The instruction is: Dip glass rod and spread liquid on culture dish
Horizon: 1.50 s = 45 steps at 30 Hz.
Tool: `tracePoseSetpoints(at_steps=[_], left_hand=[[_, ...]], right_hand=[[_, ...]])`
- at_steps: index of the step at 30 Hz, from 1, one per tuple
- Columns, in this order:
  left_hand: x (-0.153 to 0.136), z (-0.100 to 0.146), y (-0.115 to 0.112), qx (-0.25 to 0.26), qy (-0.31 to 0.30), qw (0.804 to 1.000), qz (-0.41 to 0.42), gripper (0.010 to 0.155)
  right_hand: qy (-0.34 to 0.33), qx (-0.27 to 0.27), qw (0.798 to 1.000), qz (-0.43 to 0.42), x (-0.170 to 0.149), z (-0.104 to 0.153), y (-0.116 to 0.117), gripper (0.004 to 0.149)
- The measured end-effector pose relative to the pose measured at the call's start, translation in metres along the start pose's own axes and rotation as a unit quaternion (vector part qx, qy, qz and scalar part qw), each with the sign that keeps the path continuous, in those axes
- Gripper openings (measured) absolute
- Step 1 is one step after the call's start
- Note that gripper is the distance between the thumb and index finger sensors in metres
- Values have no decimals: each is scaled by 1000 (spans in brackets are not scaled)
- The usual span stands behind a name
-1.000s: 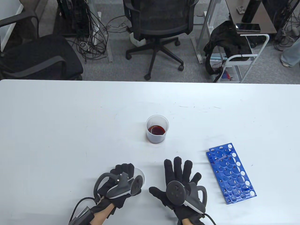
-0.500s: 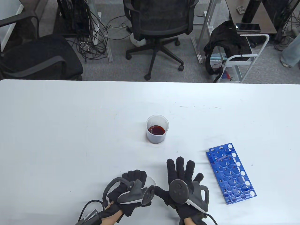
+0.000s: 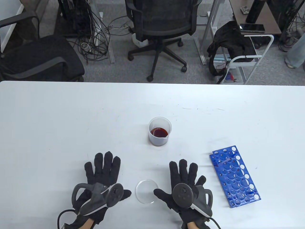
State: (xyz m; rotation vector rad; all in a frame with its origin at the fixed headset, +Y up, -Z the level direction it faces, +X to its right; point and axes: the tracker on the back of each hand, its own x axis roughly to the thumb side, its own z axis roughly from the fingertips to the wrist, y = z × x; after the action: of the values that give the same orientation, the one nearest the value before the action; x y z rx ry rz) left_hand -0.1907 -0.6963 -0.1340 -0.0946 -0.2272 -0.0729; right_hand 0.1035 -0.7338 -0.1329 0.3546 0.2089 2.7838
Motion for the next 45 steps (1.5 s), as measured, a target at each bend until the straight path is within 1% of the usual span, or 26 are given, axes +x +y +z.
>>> tracePoseSetpoints(at_steps=[3, 6, 7, 9, 10, 11, 13, 15, 17, 18, 19, 20, 21, 22, 25, 27, 28, 31, 34, 39, 45], left_hand=[[-19, 0, -6, 4, 26, 1000, 13, 117], [-30, 0, -24, 8, 38, 999, 24, 118], [-31, -3, -29, -6, 34, 999, 31, 118], [-31, -4, -30, -35, 35, 998, 28, 118], [-32, -4, -29, -20, 34, 999, 23, 118], [-32, -4, -28, -17, 33, 999, 24, 118], [-32, -2, -26, -15, 31, 999, 32, 118], [-33, -1, -25, -13, 31, 999, 32, 118], [-34, 0, -24, -11, 31, 999, 33, 117], [-35, 0, -24, -10, 32, 999, 34, 117], [-35, 1, -23, -8, 32, 999, 36, 117], [-35, 2, -22, -6, 31, 999, 37, 117], [-35, 2, -22, -6, 31, 999, 38, 117], [-34, 3, -21, -7, 30, 999, 40, 117], [-34, 3, -22, -6, 28, 999, 40, 117], [-35, 3, -22, -6, 28, 999, 41, 117], [-35, 3, -22, -6, 28, 999, 41, 117], [-35, 4, -22, -7, 30, 999, 42, 117], [-35, 4, -22, -10, 30, 999, 42, 116], [-35, 4, -21, -16, 30, 999, 43, 116], [-34, 4, -21, -15, 29, 999, 43, 116]], right_hand=[[0, -16, 1000, 0, 0, 2, -2, 105], [1, -38, 999, -4, -1, 5, -7, 105], [1, -47, 999, -6, -2, 7, -8, 105], [-1, -65, 998, -13, -1, 10, -14, 105], [-4, -83, 996, -20, -1, 13, -19, 105], [-5, -101, 995, -25, -1, 17, -24, 104], [-4, -152, 988, -35, -2, 26, -37, 102], [14, -241, 970, -37, -5, 37, -54, 99], [34, -304, 952, -22, -11, 45, -70, 96], [45, -323, 945, -20, -15, 47, -75, 95], [66, -349, 935, -19, -24, 49, -86, 94], [86, -359, 929, -19, -32, 51, -94, 92], [94, -361, 928, -18, -36, 51, -97, 91], [116, -365, 924, -16, -48, 51, -105, 89], [157, -364, 918, -3, -70, 48, -115, 86], [185, -353, 917, -1, -86, 43, -116, 83], [191, -350, 917, -3, -90, 42, -116, 81], [220, -333, 917, -12, -110, 35, -108, 74], [229, -326, 917, -23, -122, 29, -98, 65], [227, -365, 903, -17, -134, 23, -89, 44], [202, -378, 903, 24, -134, 22, -87, 42]])
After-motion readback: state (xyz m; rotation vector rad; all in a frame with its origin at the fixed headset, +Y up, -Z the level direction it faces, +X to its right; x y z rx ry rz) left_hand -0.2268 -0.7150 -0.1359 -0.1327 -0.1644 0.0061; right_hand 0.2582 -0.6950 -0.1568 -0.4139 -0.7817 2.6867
